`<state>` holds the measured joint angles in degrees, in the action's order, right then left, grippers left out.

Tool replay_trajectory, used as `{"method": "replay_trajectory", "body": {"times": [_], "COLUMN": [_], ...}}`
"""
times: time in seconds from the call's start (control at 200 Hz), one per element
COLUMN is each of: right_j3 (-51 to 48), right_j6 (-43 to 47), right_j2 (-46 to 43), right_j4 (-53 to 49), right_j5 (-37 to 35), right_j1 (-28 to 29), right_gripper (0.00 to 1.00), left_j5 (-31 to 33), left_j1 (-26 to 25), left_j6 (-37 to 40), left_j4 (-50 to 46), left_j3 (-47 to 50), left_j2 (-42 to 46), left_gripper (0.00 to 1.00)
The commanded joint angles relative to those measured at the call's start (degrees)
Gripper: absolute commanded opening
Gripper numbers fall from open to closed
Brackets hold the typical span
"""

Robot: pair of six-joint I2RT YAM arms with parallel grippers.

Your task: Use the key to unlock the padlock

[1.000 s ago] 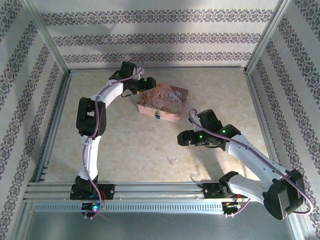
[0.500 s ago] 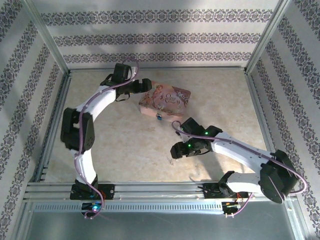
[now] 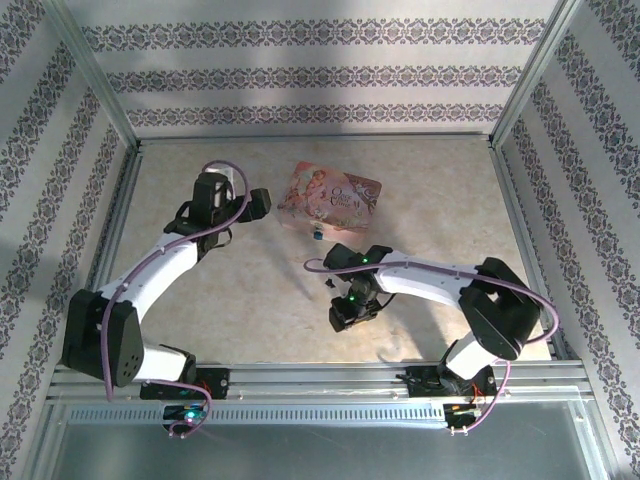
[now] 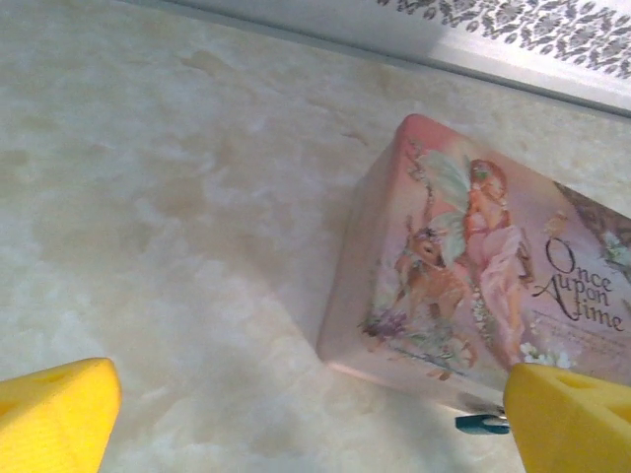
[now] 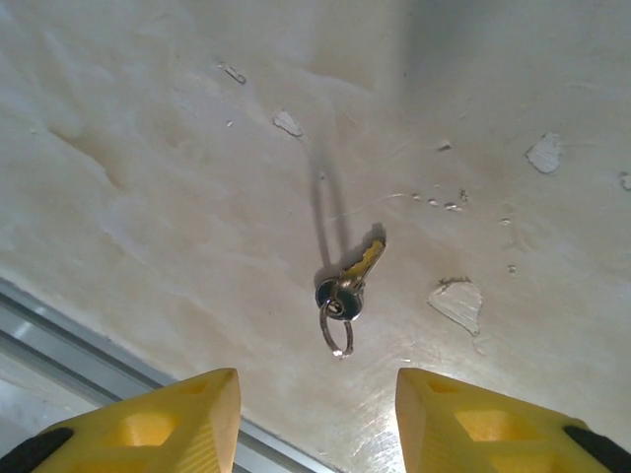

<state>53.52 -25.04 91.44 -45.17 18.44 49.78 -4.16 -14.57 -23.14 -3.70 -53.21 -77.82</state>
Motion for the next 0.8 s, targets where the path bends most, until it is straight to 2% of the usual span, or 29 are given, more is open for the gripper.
{"method": "replay_trajectory", "body": {"times": [0.0,0.795], "right_j3": [2.2,3.2], "right_j6": [1.6,1.7], "right_j2": [2.0,8.9], "right_j4": [-2.6,0.5], "right_j5": [-1.7,-3.8], "right_j1": [0.7,1.5], "right_gripper": [0.43,0.24], "left_j5": [3.8,5.0], "left_j1": [-0.2,-0.1], "left_j6": [0.4,1.3], "left_j4": [1.7,2.0], "left_j3": [0.5,0.1], "left_j2": [2.8,3.1], "left_gripper": [0.99,0.99]}}
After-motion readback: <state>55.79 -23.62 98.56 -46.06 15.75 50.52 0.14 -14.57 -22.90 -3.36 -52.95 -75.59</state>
